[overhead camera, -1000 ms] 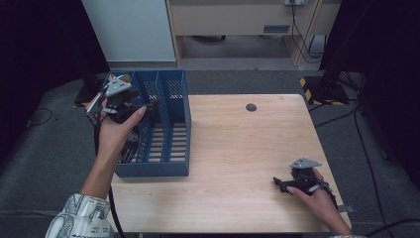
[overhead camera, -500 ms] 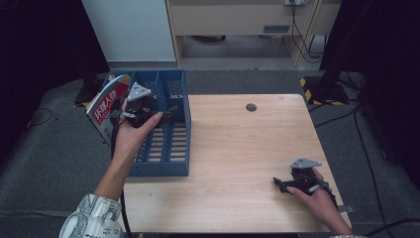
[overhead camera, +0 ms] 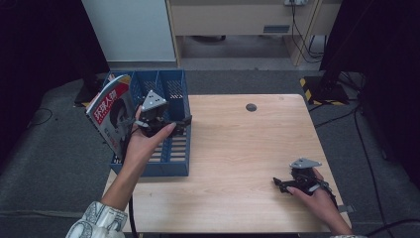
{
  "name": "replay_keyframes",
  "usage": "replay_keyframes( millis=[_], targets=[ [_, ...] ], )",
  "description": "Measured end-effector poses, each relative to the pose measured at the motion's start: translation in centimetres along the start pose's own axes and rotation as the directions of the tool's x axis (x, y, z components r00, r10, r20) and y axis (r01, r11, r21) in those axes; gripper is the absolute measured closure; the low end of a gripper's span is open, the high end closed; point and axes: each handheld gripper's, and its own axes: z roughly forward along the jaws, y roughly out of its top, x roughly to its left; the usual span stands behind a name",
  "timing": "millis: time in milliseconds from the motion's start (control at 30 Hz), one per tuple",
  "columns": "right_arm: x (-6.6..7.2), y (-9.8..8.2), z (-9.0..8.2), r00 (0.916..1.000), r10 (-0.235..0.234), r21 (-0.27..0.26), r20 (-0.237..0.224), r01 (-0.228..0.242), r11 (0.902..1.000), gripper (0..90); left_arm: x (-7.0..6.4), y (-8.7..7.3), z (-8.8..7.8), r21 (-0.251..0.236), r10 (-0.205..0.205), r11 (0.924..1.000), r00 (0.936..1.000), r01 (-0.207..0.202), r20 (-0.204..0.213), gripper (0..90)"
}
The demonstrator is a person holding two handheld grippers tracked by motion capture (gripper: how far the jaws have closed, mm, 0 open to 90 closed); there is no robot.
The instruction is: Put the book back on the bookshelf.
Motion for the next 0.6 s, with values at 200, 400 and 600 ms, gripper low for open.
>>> replay_keyframes(
  millis=[200, 400, 600],
  targets=[
    [0.0, 0.0, 0.0, 1.0, -0.001, 0.001, 0.0, 0.001, 1.0, 4.8, -1.3, -0.4, 0.1, 0.018, 0.032, 0.9993, 0.999, -0.033, 0.031, 3.4],
    [0.0, 0.0, 0.0, 1.0, -0.002, 0.002, -0.001, 0.002, 1.0, 4.8, -2.2, -1.0, 0.8, 0.037, 0.051, 0.9979, 0.9971, -0.053, 0.057, 2.9],
    [0.0, 0.0, 0.0, 1.0, -0.002, 0.001, 0.0, 0.002, 1.0, 4.8, -3.0, -1.6, 1.4, 0.049, 0.061, 0.9967, 0.9957, -0.064, 0.07, 2.8]
  ],
)
